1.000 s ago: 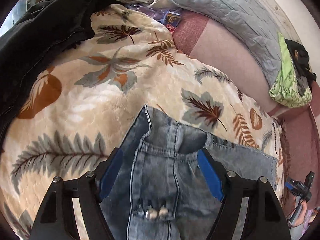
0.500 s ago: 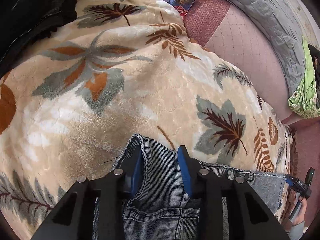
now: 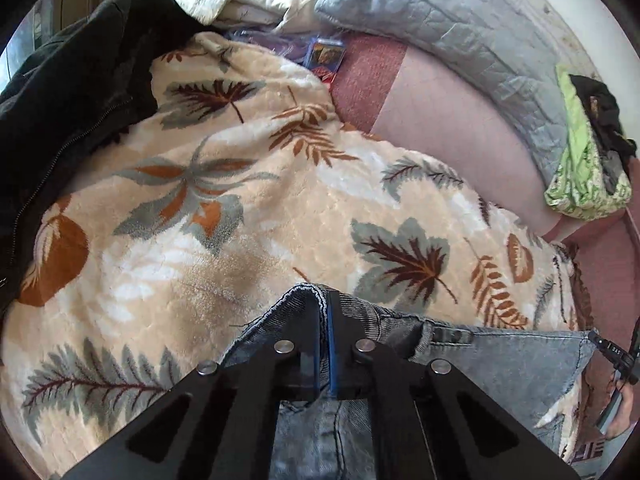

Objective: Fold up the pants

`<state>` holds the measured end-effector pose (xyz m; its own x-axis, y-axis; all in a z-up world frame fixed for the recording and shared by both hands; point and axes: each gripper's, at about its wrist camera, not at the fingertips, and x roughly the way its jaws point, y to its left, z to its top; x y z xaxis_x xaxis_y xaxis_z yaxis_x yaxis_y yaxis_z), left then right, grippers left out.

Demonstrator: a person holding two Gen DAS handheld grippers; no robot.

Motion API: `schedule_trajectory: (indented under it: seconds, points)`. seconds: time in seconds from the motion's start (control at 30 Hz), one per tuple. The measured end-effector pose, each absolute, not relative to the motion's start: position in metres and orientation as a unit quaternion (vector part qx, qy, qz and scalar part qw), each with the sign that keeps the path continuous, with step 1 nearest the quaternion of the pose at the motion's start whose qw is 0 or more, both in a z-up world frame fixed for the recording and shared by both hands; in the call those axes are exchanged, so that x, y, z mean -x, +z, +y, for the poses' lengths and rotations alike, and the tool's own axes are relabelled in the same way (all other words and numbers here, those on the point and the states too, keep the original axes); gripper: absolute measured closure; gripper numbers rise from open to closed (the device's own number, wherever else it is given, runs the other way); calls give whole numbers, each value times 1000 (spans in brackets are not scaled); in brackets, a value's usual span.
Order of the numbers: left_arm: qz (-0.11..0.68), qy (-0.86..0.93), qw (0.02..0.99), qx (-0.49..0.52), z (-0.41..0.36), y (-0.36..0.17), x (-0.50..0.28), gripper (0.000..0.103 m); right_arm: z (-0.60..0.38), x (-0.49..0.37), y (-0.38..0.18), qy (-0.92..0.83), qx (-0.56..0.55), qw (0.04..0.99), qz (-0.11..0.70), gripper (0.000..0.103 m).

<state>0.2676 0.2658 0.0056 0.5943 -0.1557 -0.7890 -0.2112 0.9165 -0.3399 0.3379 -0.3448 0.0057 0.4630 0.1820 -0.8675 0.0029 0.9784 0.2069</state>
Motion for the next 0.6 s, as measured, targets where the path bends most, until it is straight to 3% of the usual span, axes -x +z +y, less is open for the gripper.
schedule_trajectory:
  seconds: [0.3, 0.47, 0.6]
  points:
    - [370, -57, 908, 189, 253, 78, -108, 100, -370, -202, 80, 94, -112, 880, 451, 88]
    - [395, -75, 897, 183, 262, 46, -25, 100, -395, -111, 58, 134, -116, 875, 450, 88]
    - [458, -62, 865, 194, 280, -9, 14, 96, -398, -52, -3, 197, -122, 819, 525, 83]
